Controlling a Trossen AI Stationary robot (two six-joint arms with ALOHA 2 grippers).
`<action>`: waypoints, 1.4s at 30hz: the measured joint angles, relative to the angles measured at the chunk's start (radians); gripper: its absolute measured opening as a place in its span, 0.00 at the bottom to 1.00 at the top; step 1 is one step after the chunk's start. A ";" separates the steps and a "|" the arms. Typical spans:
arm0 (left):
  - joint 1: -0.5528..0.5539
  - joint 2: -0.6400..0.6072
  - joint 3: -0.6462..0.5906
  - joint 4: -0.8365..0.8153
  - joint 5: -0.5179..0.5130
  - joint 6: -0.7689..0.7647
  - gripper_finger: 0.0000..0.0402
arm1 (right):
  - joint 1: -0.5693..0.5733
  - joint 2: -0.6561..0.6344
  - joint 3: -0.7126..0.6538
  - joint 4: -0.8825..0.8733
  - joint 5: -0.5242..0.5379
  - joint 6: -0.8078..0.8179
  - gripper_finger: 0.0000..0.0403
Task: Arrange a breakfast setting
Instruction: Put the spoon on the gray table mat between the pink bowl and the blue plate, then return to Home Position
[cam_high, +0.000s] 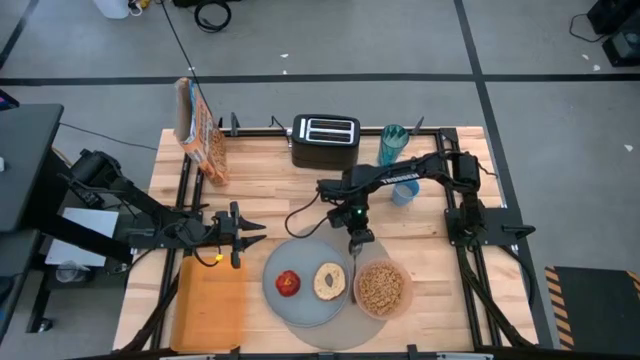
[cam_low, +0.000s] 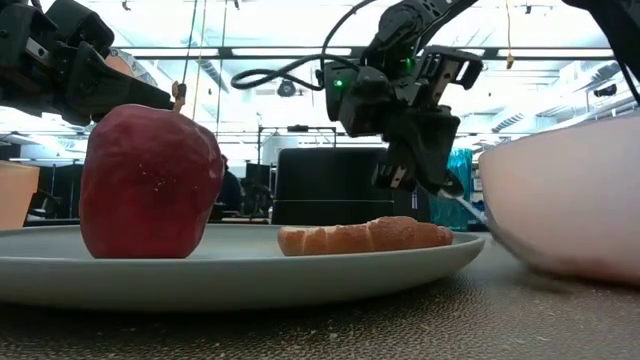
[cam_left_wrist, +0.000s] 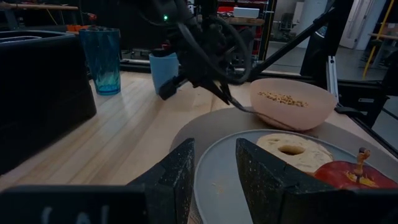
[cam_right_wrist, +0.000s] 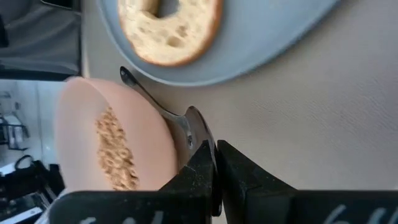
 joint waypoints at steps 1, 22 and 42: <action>0.000 0.000 0.000 0.000 0.000 0.000 0.31 | 0.002 0.000 0.000 0.006 -0.016 0.000 0.04; 0.000 0.000 0.000 0.000 0.000 -0.001 0.31 | 0.057 0.000 0.000 0.083 -0.006 0.007 0.05; 0.000 0.000 0.000 0.000 0.000 -0.001 0.31 | 0.035 0.000 0.048 -0.044 0.105 0.061 0.26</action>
